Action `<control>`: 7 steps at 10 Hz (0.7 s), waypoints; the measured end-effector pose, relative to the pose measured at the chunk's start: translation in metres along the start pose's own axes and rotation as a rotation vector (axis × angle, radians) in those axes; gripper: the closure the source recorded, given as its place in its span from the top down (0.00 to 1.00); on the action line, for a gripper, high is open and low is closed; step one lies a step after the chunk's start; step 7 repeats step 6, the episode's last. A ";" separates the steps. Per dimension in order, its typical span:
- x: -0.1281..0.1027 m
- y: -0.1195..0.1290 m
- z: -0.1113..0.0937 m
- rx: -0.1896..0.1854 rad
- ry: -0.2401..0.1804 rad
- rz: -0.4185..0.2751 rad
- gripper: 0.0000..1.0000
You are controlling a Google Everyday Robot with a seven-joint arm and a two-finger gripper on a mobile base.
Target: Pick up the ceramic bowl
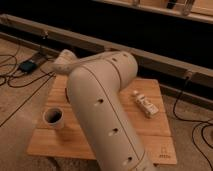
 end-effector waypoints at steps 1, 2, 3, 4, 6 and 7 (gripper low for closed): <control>-0.002 0.003 -0.004 -0.004 -0.008 0.013 0.00; -0.010 0.015 -0.013 -0.042 -0.050 0.043 0.00; -0.012 0.018 -0.015 -0.056 -0.064 0.054 0.00; -0.011 0.017 -0.015 -0.057 -0.064 0.055 0.00; -0.012 0.018 -0.015 -0.057 -0.064 0.054 0.00; -0.012 0.018 -0.015 -0.057 -0.064 0.054 0.00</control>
